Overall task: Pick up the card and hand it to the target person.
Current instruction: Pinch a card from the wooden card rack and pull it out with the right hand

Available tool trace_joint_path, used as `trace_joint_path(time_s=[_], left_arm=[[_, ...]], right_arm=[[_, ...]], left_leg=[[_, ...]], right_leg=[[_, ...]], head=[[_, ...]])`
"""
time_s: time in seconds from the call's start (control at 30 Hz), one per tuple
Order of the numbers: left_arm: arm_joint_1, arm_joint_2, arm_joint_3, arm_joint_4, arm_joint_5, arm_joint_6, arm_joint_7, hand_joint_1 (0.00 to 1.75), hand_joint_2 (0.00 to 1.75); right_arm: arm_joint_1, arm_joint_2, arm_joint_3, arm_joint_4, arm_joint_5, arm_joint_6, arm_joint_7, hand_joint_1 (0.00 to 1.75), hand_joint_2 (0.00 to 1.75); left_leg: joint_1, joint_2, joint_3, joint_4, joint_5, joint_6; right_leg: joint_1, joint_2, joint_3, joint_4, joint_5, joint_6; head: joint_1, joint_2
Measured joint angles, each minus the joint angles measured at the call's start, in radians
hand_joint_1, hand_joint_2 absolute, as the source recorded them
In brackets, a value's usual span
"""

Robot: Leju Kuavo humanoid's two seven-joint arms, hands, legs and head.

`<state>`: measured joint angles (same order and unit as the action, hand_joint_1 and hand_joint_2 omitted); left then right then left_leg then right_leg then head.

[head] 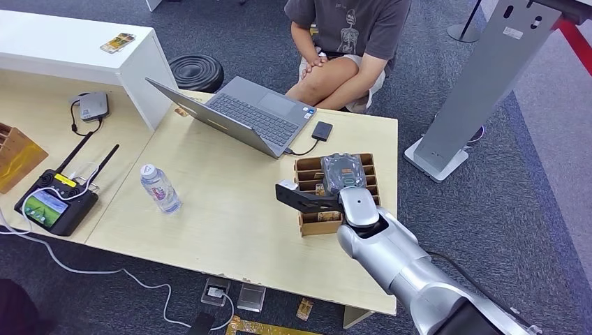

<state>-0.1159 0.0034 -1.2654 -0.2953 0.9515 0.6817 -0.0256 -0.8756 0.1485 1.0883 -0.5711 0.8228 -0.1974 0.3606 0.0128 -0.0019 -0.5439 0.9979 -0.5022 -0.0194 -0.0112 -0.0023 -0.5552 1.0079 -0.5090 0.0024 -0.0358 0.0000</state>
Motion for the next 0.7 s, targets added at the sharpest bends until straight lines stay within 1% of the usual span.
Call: trace_joint_path(time_s=[0.37,0.5,0.7], left_arm=[[0.0,0.0,0.0,0.001,0.0,0.0,0.0,0.0,0.0],[0.0,0.0,0.0,0.001,0.0,0.001,0.0,0.0,0.0],[0.0,0.0,0.0,0.001,0.0,0.003,0.0,0.0,0.0]], right_arm=[[0.001,0.0,-0.005,-0.02,0.02,-0.043,-0.006,1.61,1.75],[0.001,-0.002,-0.011,-0.057,0.036,-0.052,0.005,1.6,1.75],[0.002,-0.015,-0.038,-0.152,0.073,-0.049,0.034,1.65,1.75]], left_leg=[[0.0,0.0,0.0,0.0,0.0,0.0],[0.0,0.0,0.0,0.0,0.0,0.0],[0.0,0.0,0.0,0.0,0.0,0.0]], right_leg=[[0.0,0.0,0.0,0.0,0.0,0.0],[0.0,0.0,0.0,0.0,0.0,0.0],[0.0,0.0,0.0,0.0,0.0,0.0]], head=[[0.0,0.0],[0.0,0.0],[0.0,0.0]])
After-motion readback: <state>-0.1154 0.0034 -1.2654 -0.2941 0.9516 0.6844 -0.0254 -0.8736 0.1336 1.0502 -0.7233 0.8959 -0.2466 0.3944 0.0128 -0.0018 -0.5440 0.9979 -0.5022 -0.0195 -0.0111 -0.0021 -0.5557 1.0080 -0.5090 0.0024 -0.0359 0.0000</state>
